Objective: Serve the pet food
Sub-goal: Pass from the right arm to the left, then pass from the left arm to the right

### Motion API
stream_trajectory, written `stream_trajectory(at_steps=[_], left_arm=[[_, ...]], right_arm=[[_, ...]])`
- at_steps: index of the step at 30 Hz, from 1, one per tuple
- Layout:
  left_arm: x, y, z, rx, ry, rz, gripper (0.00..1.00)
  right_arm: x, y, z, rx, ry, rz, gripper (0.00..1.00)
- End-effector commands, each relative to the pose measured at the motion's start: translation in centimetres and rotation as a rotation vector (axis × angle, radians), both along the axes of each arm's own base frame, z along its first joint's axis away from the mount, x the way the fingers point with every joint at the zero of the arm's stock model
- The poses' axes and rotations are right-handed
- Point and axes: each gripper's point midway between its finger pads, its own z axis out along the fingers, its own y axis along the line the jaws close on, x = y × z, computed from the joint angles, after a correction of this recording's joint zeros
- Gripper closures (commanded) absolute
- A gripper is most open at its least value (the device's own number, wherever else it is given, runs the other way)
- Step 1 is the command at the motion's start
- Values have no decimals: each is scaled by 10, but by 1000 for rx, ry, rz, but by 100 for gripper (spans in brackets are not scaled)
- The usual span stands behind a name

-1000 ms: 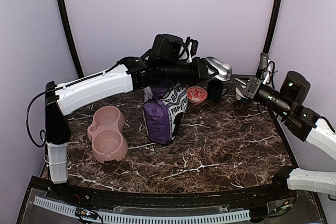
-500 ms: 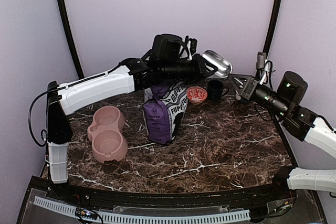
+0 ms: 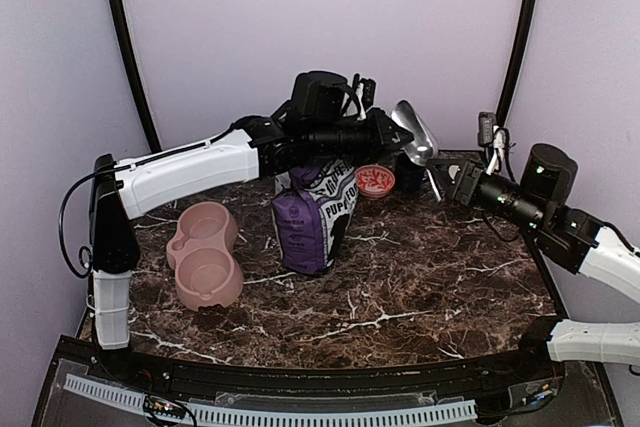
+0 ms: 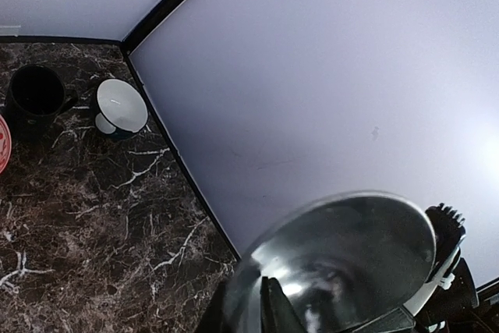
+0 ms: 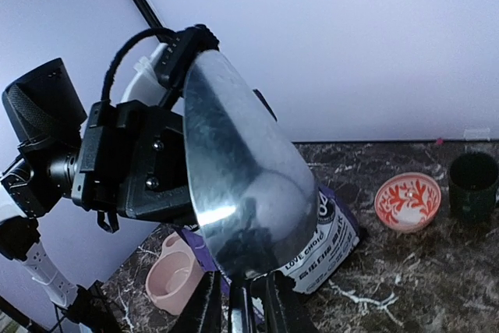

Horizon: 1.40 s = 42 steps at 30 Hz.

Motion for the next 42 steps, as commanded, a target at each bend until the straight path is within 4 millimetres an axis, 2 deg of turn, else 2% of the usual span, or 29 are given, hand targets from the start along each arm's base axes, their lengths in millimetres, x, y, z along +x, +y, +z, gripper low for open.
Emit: stream_trajectory(at_steps=[1, 14, 23, 29, 35, 42], left_arm=[[5, 2, -4, 13, -56, -14, 100], [7, 6, -25, 78, -66, -20, 100], [9, 10, -35, 139, -106, -19, 100], [10, 12, -53, 236, -156, -40, 100], [6, 11, -78, 371, -199, -86, 100], [-9, 6, -93, 481, -284, -119, 100]], right_arm=[[-3, -4, -22, -77, 53, -16, 72], [1, -26, -38, -177, 132, -127, 37], [0, -41, -36, -287, 158, -179, 15], [-6, -42, -31, -382, 209, -141, 12], [-8, -27, -22, -487, 292, -39, 10], [8, -15, -34, -577, 392, -21, 13]])
